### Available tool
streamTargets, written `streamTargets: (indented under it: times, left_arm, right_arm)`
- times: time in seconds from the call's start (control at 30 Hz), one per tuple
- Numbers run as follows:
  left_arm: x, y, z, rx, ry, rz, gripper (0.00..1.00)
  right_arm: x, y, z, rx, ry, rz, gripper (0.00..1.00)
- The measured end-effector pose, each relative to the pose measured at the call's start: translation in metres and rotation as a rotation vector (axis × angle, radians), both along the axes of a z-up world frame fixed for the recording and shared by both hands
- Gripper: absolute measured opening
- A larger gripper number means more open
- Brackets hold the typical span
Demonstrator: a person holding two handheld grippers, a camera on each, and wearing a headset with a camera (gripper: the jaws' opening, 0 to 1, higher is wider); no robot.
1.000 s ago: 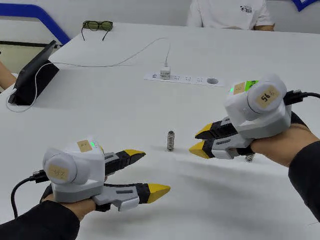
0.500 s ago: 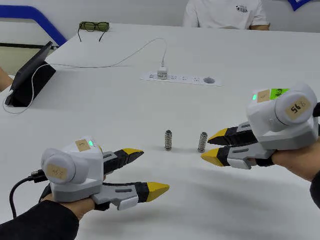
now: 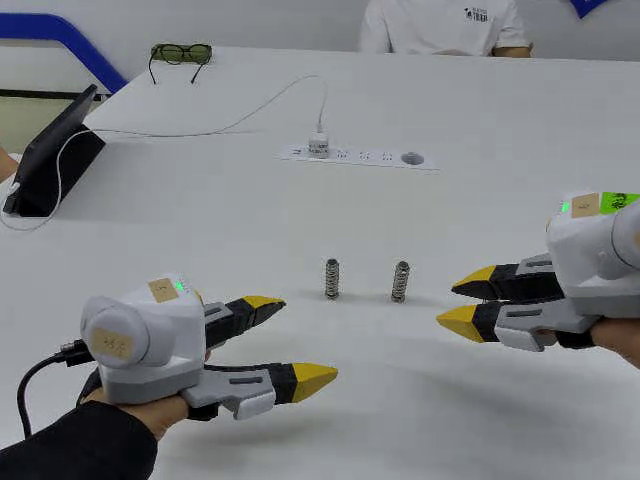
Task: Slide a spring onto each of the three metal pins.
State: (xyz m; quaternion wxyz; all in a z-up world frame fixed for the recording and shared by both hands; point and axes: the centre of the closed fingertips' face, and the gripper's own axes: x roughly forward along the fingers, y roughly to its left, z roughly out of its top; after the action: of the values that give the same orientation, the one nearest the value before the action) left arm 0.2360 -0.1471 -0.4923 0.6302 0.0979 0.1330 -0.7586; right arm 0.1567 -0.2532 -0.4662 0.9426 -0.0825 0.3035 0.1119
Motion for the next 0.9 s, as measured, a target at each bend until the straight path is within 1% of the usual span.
streamTargets:
  times: [0.23, 0.37, 0.53, 0.67, 0.73, 0.9]
  left_arm:
    - [0.001, -0.001, -0.001, 0.002, -0.001, 0.0, 0.64]
    - [-0.001, -0.002, -0.001, 0.003, 0.0, -0.005, 0.64]
    - [-0.003, -0.004, -0.001, 0.002, 0.0, -0.01, 0.64]
    - [-0.002, -0.004, -0.001, 0.003, -0.001, -0.009, 0.65]
    - [-0.001, -0.004, -0.001, 0.006, 0.0, -0.007, 0.65]
    - [-0.001, -0.002, -0.003, 0.011, 0.001, -0.005, 0.65]
  right_arm:
    - [-0.017, -0.013, 0.0, 0.009, -0.018, -0.044, 0.25]
    - [-0.026, -0.021, -0.001, 0.008, -0.024, -0.071, 0.26]
    - [-0.034, -0.03, -0.002, 0.01, -0.036, -0.104, 0.28]
    - [-0.039, -0.037, -0.003, 0.011, -0.044, -0.129, 0.29]
    - [-0.042, -0.039, -0.003, 0.015, -0.053, -0.135, 0.3]
    - [-0.049, -0.044, -0.008, 0.018, -0.057, -0.143, 0.35]
